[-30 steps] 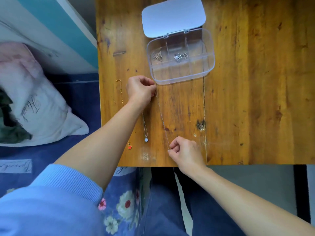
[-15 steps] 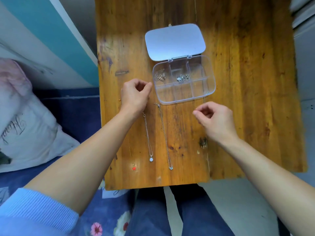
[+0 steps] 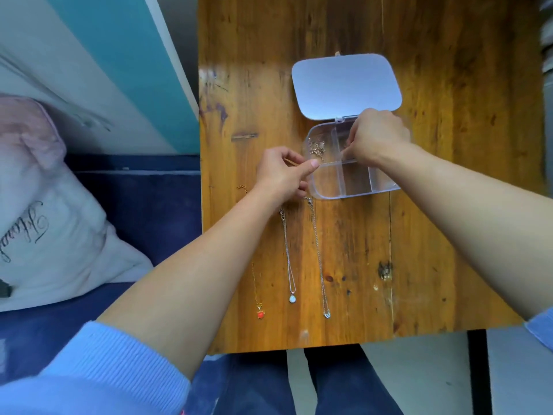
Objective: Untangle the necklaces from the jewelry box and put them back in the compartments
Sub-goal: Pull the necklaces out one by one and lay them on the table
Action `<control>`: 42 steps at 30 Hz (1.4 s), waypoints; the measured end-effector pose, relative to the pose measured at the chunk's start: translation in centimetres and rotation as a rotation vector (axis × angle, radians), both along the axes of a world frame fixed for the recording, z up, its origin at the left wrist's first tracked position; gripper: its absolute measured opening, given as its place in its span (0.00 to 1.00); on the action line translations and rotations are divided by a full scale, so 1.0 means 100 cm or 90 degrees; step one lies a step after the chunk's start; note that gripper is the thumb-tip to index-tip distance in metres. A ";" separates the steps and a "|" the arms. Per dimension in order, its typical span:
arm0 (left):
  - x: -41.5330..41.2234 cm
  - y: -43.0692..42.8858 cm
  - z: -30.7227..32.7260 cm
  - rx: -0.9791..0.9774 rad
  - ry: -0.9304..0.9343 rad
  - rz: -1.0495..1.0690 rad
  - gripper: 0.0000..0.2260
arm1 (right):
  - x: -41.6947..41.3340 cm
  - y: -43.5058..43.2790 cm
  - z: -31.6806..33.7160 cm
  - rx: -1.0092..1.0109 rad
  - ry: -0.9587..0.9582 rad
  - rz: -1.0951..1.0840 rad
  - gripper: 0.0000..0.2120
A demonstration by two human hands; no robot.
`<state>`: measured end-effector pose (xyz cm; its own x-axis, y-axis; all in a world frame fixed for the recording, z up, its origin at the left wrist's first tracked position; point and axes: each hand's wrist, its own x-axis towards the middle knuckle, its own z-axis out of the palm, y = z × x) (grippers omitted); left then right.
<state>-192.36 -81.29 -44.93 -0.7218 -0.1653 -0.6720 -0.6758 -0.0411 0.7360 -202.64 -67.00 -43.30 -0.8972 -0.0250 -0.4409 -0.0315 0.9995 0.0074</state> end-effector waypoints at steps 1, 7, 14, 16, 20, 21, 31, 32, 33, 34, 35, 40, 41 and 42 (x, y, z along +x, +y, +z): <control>0.000 -0.001 -0.001 0.004 -0.001 -0.004 0.14 | -0.001 -0.001 0.000 0.005 -0.011 -0.005 0.19; 0.001 -0.004 -0.002 0.006 0.001 -0.021 0.13 | 0.001 -0.002 -0.003 -0.006 -0.006 -0.015 0.13; 0.001 -0.001 0.001 -0.022 0.007 -0.014 0.13 | 0.019 0.021 0.007 -0.214 0.066 -0.063 0.08; 0.002 0.001 0.002 -0.040 0.010 -0.001 0.14 | 0.025 0.038 0.016 -0.334 0.068 -0.150 0.09; 0.003 0.005 0.008 -0.195 0.054 -0.002 0.12 | 0.043 0.077 0.030 -0.498 0.031 -0.299 0.04; 0.003 0.008 0.012 -0.271 0.091 -0.007 0.10 | 0.049 0.086 0.032 -0.525 0.020 -0.318 0.02; -0.010 0.089 0.029 -0.388 0.294 -0.359 0.08 | 0.111 0.135 0.018 -0.680 -0.073 -0.546 0.04; -0.012 0.096 0.027 -0.393 0.287 -0.413 0.09 | 0.114 0.139 0.016 -0.682 -0.082 -0.571 0.04; -0.015 0.101 0.025 -0.396 0.279 -0.464 0.10 | 0.116 0.143 0.013 -0.687 -0.090 -0.593 0.04; -0.018 0.106 0.023 -0.398 0.271 -0.511 0.10 | 0.118 0.146 0.011 -0.697 -0.095 -0.612 0.04; -0.021 0.110 0.021 -0.400 0.266 -0.554 0.10 | 0.119 0.149 0.009 -0.706 -0.098 -0.622 0.04; -0.029 0.123 0.015 -0.435 0.289 -0.615 0.09 | 0.118 0.159 0.009 -0.726 -0.072 -0.584 0.04; -0.030 0.124 0.015 -0.444 0.298 -0.597 0.08 | 0.118 0.161 0.010 -0.738 -0.058 -0.577 0.04; -0.030 0.124 0.016 -0.448 0.304 -0.576 0.07 | 0.117 0.164 0.011 -0.749 -0.044 -0.571 0.04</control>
<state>-195.32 -68.86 -43.34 -0.9124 0.3009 -0.2775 0.0857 0.8034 0.5893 -190.94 -50.63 -42.17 -0.7841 0.1486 -0.6026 0.6189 0.1153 -0.7769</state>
